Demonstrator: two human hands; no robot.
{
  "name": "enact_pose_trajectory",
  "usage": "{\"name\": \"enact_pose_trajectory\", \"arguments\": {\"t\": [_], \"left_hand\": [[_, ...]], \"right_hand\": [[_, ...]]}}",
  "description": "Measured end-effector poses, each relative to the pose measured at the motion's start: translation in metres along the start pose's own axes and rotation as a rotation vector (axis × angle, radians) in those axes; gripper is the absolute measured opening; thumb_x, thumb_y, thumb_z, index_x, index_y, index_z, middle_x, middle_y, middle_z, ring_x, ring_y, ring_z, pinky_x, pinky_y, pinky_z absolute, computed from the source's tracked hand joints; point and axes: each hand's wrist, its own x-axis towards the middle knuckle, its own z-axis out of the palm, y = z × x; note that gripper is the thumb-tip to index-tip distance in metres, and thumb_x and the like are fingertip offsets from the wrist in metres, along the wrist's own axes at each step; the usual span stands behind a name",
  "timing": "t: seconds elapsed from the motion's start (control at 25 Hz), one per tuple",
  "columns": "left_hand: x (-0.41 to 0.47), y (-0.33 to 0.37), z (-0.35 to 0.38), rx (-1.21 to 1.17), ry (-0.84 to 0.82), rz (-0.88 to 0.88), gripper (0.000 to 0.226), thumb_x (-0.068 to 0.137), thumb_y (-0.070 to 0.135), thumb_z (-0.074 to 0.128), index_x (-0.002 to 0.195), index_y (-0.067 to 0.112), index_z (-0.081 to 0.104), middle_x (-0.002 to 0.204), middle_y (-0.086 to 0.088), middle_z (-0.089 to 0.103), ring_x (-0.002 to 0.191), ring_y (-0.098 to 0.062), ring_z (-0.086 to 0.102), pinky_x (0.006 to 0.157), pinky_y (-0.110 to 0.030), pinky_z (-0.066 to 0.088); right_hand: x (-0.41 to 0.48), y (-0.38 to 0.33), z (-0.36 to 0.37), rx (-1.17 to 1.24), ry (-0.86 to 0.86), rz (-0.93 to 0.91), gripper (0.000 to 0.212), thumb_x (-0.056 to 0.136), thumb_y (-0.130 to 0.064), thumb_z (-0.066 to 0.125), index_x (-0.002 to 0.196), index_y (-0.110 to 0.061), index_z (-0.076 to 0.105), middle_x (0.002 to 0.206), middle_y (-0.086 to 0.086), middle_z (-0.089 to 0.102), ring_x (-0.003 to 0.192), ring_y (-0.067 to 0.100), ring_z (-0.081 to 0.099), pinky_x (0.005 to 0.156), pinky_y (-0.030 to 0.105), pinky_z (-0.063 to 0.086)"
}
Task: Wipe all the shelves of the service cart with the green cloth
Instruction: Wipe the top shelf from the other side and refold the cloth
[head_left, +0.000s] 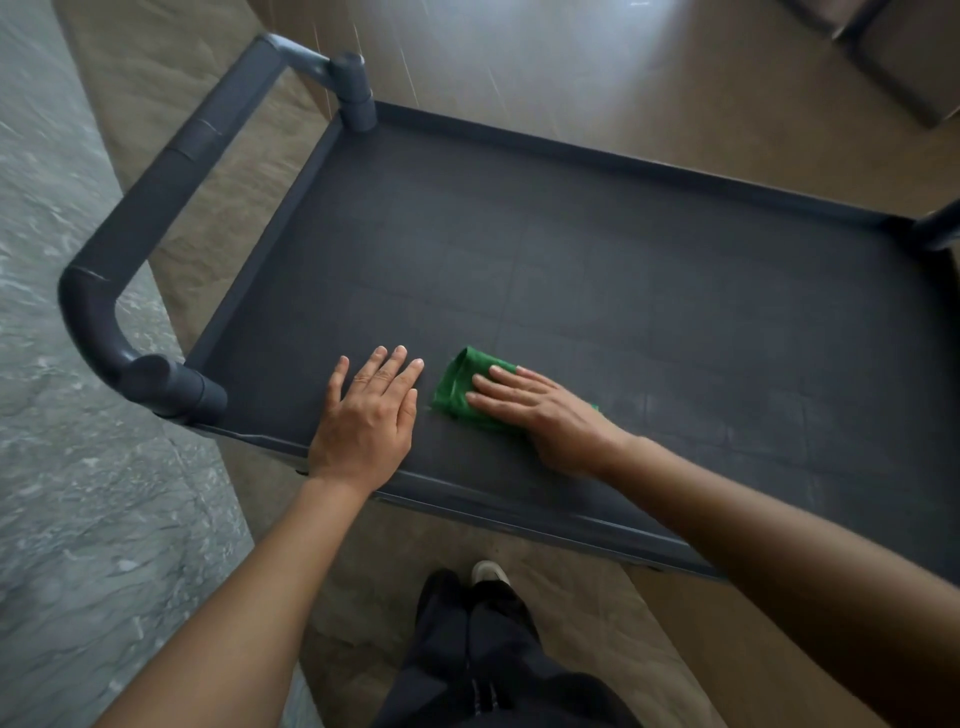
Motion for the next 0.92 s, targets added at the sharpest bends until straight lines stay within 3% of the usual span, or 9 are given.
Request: {"name": "enact_pose_trajectory", "arguments": {"t": [0.24, 0.52, 0.64, 0.72, 0.92], "left_hand": [[-0.001, 0.0, 0.0, -0.003, 0.0, 0.007, 0.05, 0.098, 0.034, 0.025, 0.134, 0.016, 0.054, 0.142, -0.005, 0.05, 0.135, -0.022, 0.043, 0.115, -0.05, 0.021], [0.0, -0.001, 0.004, 0.046, 0.0, 0.027, 0.049, 0.098, 0.033, 0.028, 0.136, 0.015, 0.053, 0.142, -0.006, 0.049, 0.135, -0.024, 0.043, 0.115, -0.049, 0.023], [0.0, -0.002, 0.006, 0.044, 0.013, 0.032, 0.047, 0.098, 0.032, 0.03, 0.135, 0.015, 0.053, 0.142, -0.007, 0.05, 0.134, -0.024, 0.044, 0.114, -0.049, 0.024], [0.001, -0.003, 0.006, 0.043, 0.018, 0.036, 0.047, 0.098, 0.032, 0.031, 0.135, 0.015, 0.053, 0.142, -0.006, 0.05, 0.134, -0.024, 0.044, 0.114, -0.049, 0.024], [0.001, -0.003, 0.007, 0.051, 0.021, 0.04, 0.046, 0.099, 0.032, 0.031, 0.136, 0.017, 0.053, 0.142, -0.005, 0.05, 0.135, -0.022, 0.043, 0.115, -0.047, 0.022]], "right_hand": [[-0.041, -0.024, 0.012, 0.051, -0.14, -0.161, 0.057, 0.094, -0.012, 0.053, 0.145, -0.021, 0.031, 0.152, -0.005, 0.026, 0.145, 0.013, 0.013, 0.119, 0.03, 0.007], [-0.003, 0.018, -0.016, 0.037, -0.187, -0.199, 0.071, 0.072, 0.015, 0.052, 0.138, -0.011, 0.048, 0.147, 0.008, 0.039, 0.141, 0.023, 0.026, 0.118, 0.039, 0.016], [0.031, 0.053, -0.034, -0.003, -0.101, -0.057, 0.072, 0.065, 0.023, 0.046, 0.132, -0.005, 0.054, 0.143, 0.015, 0.044, 0.138, 0.032, 0.032, 0.116, 0.046, 0.021], [0.057, 0.082, -0.048, -0.031, -0.007, 0.093, 0.07, 0.069, 0.022, 0.044, 0.133, -0.004, 0.052, 0.144, 0.016, 0.041, 0.139, 0.032, 0.031, 0.116, 0.043, 0.018], [0.106, 0.131, -0.069, -0.07, 0.106, 0.496, 0.08, 0.074, 0.013, 0.044, 0.147, -0.017, 0.032, 0.156, 0.003, 0.022, 0.146, 0.019, 0.011, 0.118, 0.032, 0.001]]}}
